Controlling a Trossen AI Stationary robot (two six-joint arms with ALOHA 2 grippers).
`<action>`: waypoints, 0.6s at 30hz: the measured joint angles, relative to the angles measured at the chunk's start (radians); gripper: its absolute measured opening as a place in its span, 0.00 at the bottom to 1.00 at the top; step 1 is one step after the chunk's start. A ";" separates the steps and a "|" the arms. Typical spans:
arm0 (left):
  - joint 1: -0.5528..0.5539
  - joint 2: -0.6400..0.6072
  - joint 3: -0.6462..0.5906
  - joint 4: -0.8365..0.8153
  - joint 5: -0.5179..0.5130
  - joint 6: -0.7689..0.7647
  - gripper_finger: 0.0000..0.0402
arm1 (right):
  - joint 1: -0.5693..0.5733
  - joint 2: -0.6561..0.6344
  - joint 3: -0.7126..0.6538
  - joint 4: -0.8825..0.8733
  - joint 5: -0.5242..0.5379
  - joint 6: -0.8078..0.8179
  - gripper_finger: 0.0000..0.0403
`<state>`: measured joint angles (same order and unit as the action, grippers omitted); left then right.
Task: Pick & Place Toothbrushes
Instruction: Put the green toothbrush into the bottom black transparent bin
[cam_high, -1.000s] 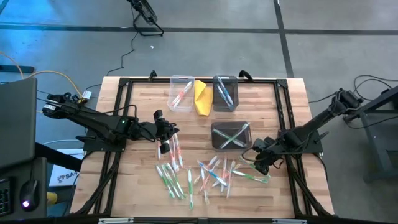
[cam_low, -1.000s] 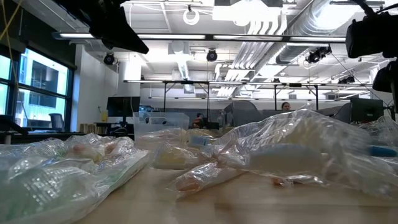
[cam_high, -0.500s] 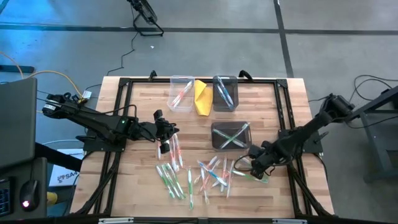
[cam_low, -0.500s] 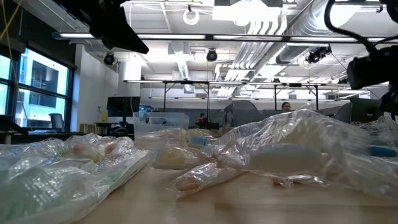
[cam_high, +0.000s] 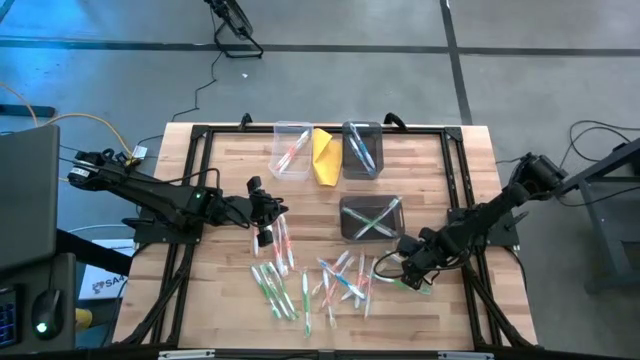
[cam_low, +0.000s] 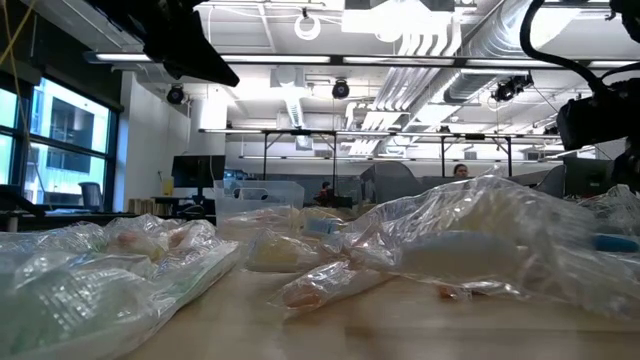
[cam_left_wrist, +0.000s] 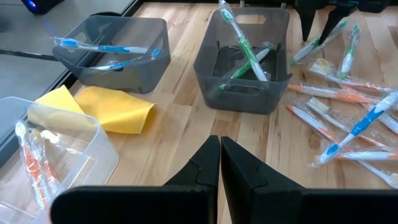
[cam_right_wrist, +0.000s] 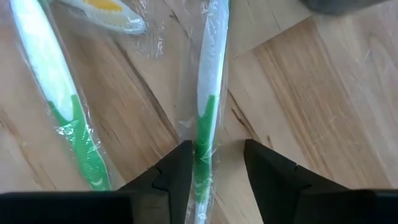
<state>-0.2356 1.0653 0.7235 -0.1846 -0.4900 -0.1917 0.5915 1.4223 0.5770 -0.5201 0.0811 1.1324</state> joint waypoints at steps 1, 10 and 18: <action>0.000 0.000 0.000 0.000 0.000 0.000 0.03 | 0.000 0.000 -0.001 0.000 0.000 0.000 0.33; 0.000 0.000 0.000 0.000 -0.003 0.000 0.03 | 0.000 -0.013 -0.004 -0.008 0.003 -0.004 0.15; 0.000 0.000 0.000 -0.001 -0.003 0.002 0.03 | 0.001 -0.093 -0.006 0.032 -0.032 -0.011 0.03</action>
<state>-0.2358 1.0653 0.7235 -0.1852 -0.4929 -0.1898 0.5926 1.3292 0.5705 -0.4885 0.0490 1.1217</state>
